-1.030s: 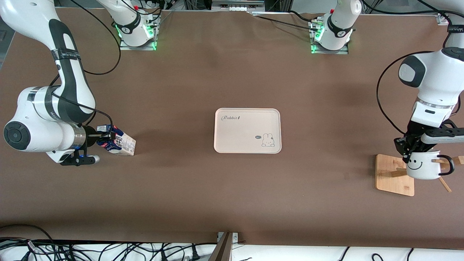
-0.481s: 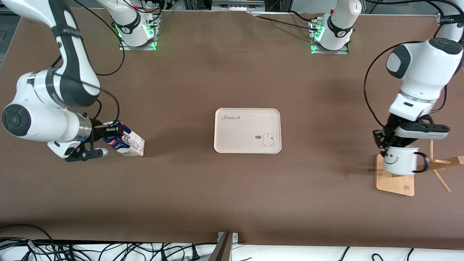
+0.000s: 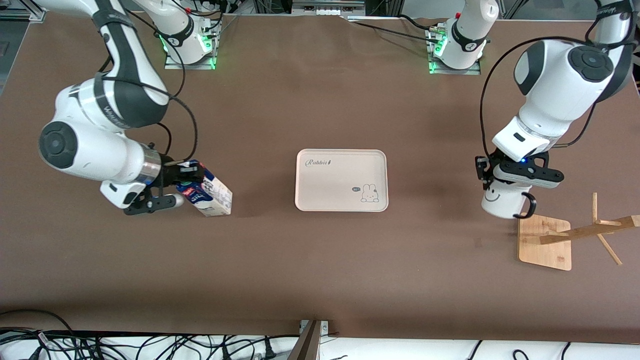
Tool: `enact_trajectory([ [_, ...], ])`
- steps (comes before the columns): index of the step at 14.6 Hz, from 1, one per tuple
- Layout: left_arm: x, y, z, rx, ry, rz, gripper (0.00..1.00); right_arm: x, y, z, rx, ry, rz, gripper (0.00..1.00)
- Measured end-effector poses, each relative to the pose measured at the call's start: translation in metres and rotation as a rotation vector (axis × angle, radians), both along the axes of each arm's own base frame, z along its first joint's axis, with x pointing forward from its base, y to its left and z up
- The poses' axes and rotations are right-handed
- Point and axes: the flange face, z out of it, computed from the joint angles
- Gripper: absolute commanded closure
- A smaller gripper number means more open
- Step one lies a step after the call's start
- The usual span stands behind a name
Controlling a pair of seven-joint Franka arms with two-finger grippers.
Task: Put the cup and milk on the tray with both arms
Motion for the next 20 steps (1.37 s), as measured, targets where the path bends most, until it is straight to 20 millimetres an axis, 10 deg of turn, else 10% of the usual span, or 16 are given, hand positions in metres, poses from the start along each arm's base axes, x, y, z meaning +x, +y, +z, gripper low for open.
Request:
enact_trajectory([
  [4,-0.007,-0.010,0.014,0.019,0.113,-0.020,1.00,-0.004,0.017,-0.001,-0.003,0.003,-0.029,0.60],
  [15,-0.010,-0.010,0.007,0.032,0.224,0.008,1.00,-0.079,0.202,-0.028,-0.028,0.016,-0.037,0.60],
  [20,-0.008,-0.010,0.004,0.031,0.231,0.012,1.00,-0.088,0.233,-0.059,-0.034,0.048,0.036,0.62],
])
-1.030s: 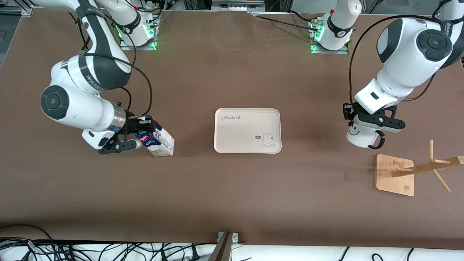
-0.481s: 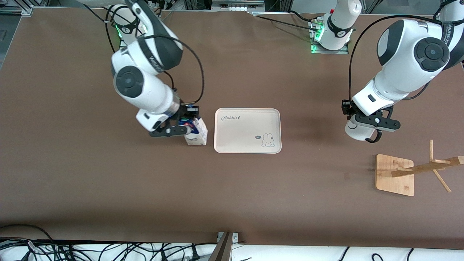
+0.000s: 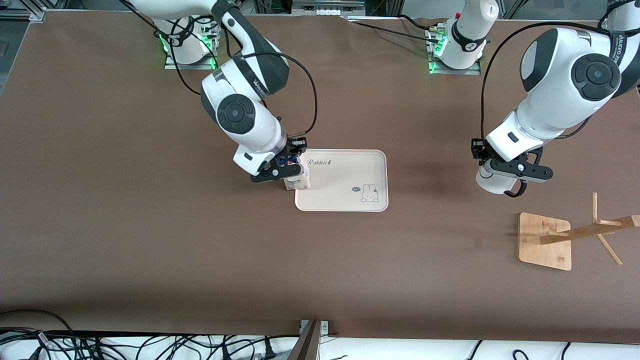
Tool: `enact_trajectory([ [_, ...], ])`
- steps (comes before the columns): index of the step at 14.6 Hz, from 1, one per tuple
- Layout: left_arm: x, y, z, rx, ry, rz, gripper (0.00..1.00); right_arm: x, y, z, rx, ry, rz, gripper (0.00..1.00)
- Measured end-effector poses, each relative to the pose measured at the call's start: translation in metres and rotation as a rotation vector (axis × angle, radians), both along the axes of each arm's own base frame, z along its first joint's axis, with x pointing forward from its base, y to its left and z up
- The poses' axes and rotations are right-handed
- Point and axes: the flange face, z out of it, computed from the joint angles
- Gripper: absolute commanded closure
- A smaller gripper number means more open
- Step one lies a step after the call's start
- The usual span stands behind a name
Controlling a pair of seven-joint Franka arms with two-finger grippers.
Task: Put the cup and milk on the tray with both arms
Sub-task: 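Carry the milk carton with the right gripper over the white tray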
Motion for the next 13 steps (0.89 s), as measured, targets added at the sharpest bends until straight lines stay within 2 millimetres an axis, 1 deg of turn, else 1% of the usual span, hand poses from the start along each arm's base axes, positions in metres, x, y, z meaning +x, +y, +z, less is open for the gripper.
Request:
enact_trajectory([
  [1,0.000,0.000,0.000,0.000,0.000,0.002,1.00,-0.001,0.003,-0.002,0.000,0.005,0.016,0.62],
  [3,0.002,0.000,0.000,-0.001,-0.002,0.005,1.00,-0.006,0.014,0.000,-0.009,0.028,0.046,0.63],
  [5,0.004,0.000,-0.001,-0.001,-0.001,0.011,1.00,-0.010,0.031,0.006,-0.020,0.059,0.081,0.63],
  [7,0.004,0.000,-0.001,-0.001,0.000,0.026,1.00,-0.013,0.046,0.005,-0.020,0.067,0.097,0.63],
  [9,0.003,-0.004,0.001,-0.001,0.004,0.036,1.00,-0.012,0.052,-0.001,-0.026,0.073,0.060,0.63],
  [13,0.004,-0.014,0.007,-0.004,0.002,0.043,1.00,-0.002,0.053,-0.015,-0.030,0.065,-0.041,0.63],
])
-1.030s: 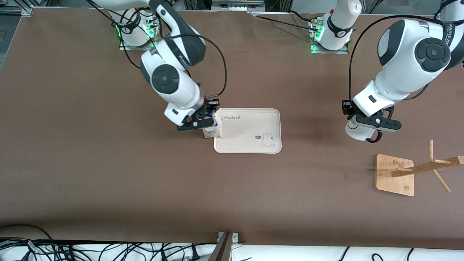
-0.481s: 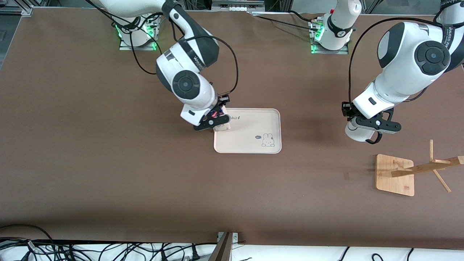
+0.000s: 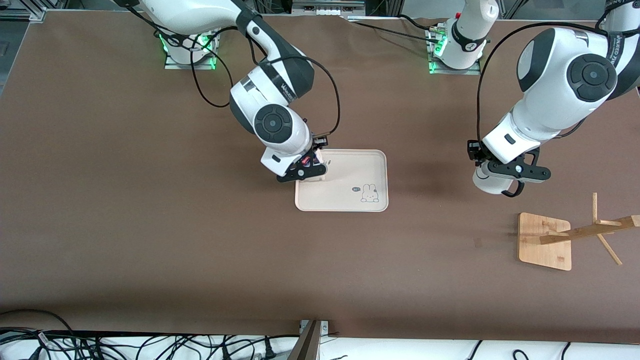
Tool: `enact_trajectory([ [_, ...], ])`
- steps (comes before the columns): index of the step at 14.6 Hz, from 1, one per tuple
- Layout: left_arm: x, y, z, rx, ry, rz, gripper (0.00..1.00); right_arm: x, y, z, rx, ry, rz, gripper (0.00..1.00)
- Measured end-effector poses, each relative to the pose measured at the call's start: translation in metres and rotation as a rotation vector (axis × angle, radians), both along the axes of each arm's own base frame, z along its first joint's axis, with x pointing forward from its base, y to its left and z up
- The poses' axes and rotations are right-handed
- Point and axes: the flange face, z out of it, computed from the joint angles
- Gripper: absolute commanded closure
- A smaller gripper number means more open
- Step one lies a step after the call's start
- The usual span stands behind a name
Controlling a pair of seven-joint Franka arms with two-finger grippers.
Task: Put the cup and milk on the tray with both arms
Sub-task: 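Carry the milk carton with the right gripper over the white tray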
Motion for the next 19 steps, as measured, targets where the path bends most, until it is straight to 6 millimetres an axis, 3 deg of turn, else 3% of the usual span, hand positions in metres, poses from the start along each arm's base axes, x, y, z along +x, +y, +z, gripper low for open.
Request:
enact_trajectory([
  [8,0.006,-0.017,0.009,0.004,0.043,0.049,1.00,-0.009,0.016,-0.002,-0.008,-0.003,-0.086,0.63],
  [12,0.008,-0.022,0.009,0.004,0.048,0.055,1.00,-0.013,0.023,-0.015,-0.014,0.006,-0.081,0.59],
  [13,0.008,-0.023,0.009,0.004,0.048,0.056,1.00,-0.013,0.023,-0.019,-0.017,0.009,-0.082,0.53],
  [14,0.008,-0.023,0.009,0.004,0.048,0.057,1.00,-0.012,0.023,-0.022,-0.019,0.011,-0.083,0.21],
  [15,0.008,-0.023,0.010,0.004,0.048,0.058,1.00,-0.012,0.022,-0.024,-0.020,0.011,-0.085,0.00],
  [19,0.008,-0.023,0.010,0.004,0.048,0.059,1.00,-0.008,0.022,-0.025,-0.017,-0.006,-0.087,0.00],
])
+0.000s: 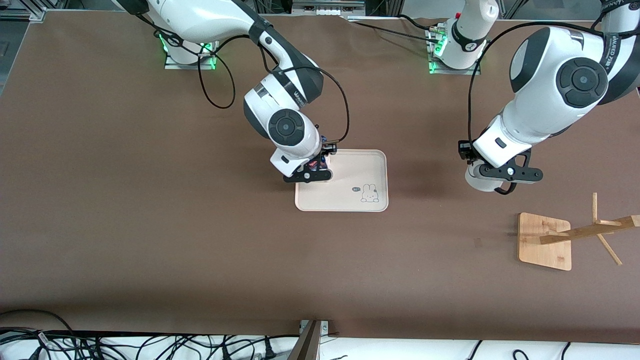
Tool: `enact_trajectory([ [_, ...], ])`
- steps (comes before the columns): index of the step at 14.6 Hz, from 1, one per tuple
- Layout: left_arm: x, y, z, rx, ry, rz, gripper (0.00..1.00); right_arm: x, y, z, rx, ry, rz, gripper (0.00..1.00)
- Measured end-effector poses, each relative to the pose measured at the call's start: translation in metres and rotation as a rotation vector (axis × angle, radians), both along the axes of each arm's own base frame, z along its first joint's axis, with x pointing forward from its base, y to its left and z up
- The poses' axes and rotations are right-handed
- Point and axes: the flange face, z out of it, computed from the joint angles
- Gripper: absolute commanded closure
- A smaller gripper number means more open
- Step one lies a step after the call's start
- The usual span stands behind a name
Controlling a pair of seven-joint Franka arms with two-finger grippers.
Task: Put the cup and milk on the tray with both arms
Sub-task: 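Lower the carton onto the tray and open the right gripper, then withdraw the right gripper while the left gripper carries the mug to the tray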
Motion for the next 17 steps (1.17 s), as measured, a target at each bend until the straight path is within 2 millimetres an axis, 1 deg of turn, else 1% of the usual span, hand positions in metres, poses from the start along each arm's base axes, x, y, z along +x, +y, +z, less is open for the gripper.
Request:
enact_trajectory([
  [2,0.000,0.000,0.000,0.000,0.000,0.000,1.00,0.003,0.002,0.014,0.016,-0.020,-0.002,0.00],
  [3,0.000,0.000,0.000,0.000,0.000,0.001,1.00,0.004,0.002,0.027,0.026,-0.032,-0.001,0.00],
  [5,-0.001,-0.004,0.000,0.001,0.000,0.011,1.00,-0.002,0.000,0.062,0.025,-0.036,0.007,0.00],
  [7,-0.003,-0.017,-0.001,0.002,0.002,0.024,1.00,-0.010,-0.009,0.097,0.003,-0.024,0.013,0.00],
  [8,-0.004,-0.026,-0.005,-0.001,0.011,0.029,1.00,-0.011,-0.017,0.113,-0.012,-0.023,0.002,0.00],
  [9,-0.005,-0.036,-0.012,-0.019,0.031,0.046,1.00,-0.007,-0.033,0.127,-0.038,-0.025,-0.019,0.00],
  [10,-0.006,-0.049,-0.022,-0.040,0.058,0.073,1.00,0.004,-0.057,0.138,-0.068,-0.026,-0.052,0.00],
  [12,-0.009,-0.078,-0.045,-0.055,0.107,0.106,1.00,0.039,-0.121,0.154,-0.112,-0.040,-0.143,0.00],
  [14,-0.014,-0.106,-0.072,-0.067,0.170,0.136,1.00,0.073,-0.186,0.161,-0.134,-0.060,-0.204,0.00],
  [15,-0.017,-0.119,-0.088,-0.082,0.212,0.168,1.00,0.086,-0.213,0.161,-0.145,-0.070,-0.215,0.00],
  [17,-0.023,-0.140,-0.125,-0.098,0.304,0.236,1.00,0.103,-0.257,0.162,-0.167,-0.089,-0.210,0.00],
])
